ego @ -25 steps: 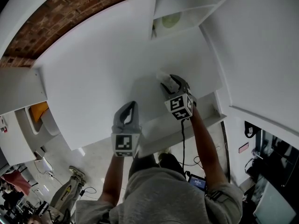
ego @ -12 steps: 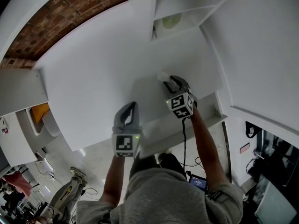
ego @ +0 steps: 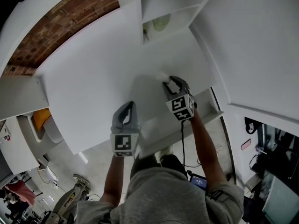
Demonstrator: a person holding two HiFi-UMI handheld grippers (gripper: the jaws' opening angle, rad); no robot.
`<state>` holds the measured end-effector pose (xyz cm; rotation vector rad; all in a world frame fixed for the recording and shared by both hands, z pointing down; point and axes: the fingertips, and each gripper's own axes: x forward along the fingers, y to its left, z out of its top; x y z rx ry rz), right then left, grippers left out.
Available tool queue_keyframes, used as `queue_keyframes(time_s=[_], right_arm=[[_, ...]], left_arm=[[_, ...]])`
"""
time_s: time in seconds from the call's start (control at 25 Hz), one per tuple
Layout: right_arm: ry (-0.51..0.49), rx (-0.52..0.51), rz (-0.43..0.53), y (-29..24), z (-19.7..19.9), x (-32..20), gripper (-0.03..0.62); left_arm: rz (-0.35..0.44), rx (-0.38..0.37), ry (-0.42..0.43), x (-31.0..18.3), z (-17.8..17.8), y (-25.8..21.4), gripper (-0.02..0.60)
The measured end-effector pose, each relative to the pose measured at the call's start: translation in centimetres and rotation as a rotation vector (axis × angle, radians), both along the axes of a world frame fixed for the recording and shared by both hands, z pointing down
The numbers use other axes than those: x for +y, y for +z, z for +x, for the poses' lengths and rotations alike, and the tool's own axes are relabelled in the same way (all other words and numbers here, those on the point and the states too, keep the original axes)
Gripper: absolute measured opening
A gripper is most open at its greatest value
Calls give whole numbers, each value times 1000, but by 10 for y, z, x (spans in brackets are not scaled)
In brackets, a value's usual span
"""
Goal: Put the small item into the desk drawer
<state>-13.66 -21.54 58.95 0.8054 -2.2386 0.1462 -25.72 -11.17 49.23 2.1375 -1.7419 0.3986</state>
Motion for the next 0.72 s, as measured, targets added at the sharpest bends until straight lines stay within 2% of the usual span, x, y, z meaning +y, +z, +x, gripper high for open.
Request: queue_keyframes(time_s=[0.4,0.72], right_arm=[[77,-66,115,-70,33,16,161],[171,-132,199,-132,73,53,161]], left_arm=[[68,-7,51,6,26,-39,12],[132,1,116,17,62,-69,12]])
